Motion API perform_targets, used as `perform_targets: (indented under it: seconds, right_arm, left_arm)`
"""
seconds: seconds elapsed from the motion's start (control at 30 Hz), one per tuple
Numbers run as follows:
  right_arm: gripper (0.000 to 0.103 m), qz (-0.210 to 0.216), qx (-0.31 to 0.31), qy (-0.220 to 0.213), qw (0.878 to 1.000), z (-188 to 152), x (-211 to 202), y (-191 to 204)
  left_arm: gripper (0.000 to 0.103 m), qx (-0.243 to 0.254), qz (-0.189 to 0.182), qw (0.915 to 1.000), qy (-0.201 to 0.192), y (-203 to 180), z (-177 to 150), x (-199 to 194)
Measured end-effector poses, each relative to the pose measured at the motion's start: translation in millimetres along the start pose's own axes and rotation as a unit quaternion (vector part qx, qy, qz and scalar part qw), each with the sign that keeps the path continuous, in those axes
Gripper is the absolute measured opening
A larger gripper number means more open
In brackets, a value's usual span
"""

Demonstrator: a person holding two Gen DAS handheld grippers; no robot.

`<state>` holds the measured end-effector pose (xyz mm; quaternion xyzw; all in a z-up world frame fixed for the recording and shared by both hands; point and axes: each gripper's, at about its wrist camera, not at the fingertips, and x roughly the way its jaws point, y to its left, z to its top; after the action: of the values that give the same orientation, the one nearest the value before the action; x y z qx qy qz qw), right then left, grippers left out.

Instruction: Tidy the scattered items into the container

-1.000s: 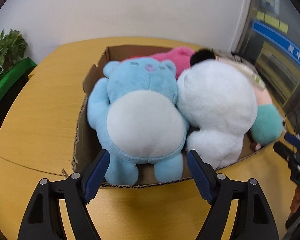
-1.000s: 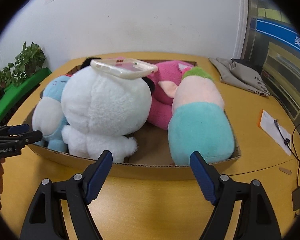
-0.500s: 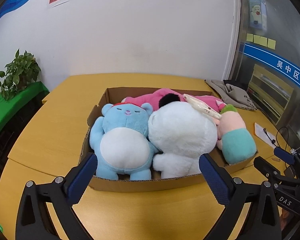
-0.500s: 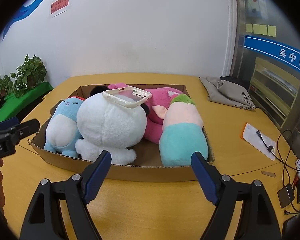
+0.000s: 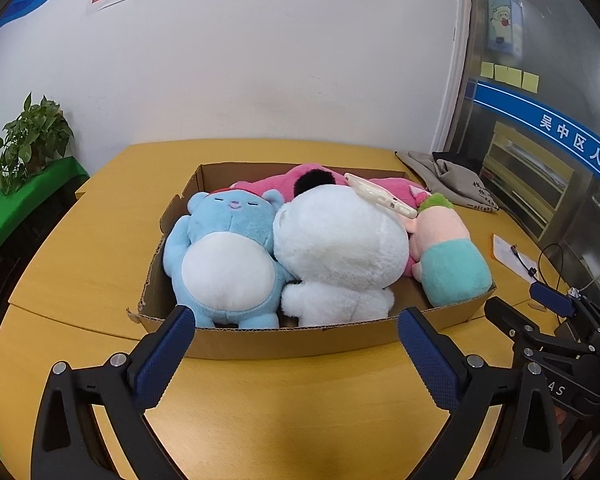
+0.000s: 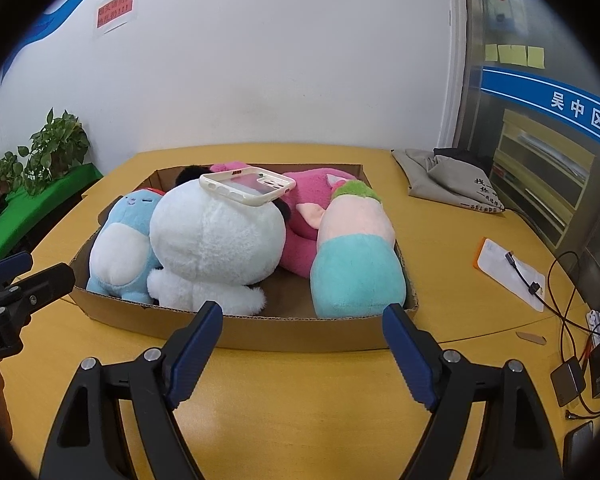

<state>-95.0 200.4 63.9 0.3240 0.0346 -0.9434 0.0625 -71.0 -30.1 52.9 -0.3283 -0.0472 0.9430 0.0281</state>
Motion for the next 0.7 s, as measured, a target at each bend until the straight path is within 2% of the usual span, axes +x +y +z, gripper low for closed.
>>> perform_targets:
  seconds: [0.53,0.7]
  right_arm:
    - [0.082,-0.005,-0.011,0.0,1.0,-1.8,-4.6,5.9]
    - [0.082,-0.003,-0.012,0.001,1.0,-3.2,-4.5,7.1]
  left_arm:
    - [0.103,0.004,-0.009,0.9999,0.006,-4.5,-5.6,-1.3]
    - [0.103,0.006,-0.002,1.0,0.005,-5.6,-5.7,-3.0]
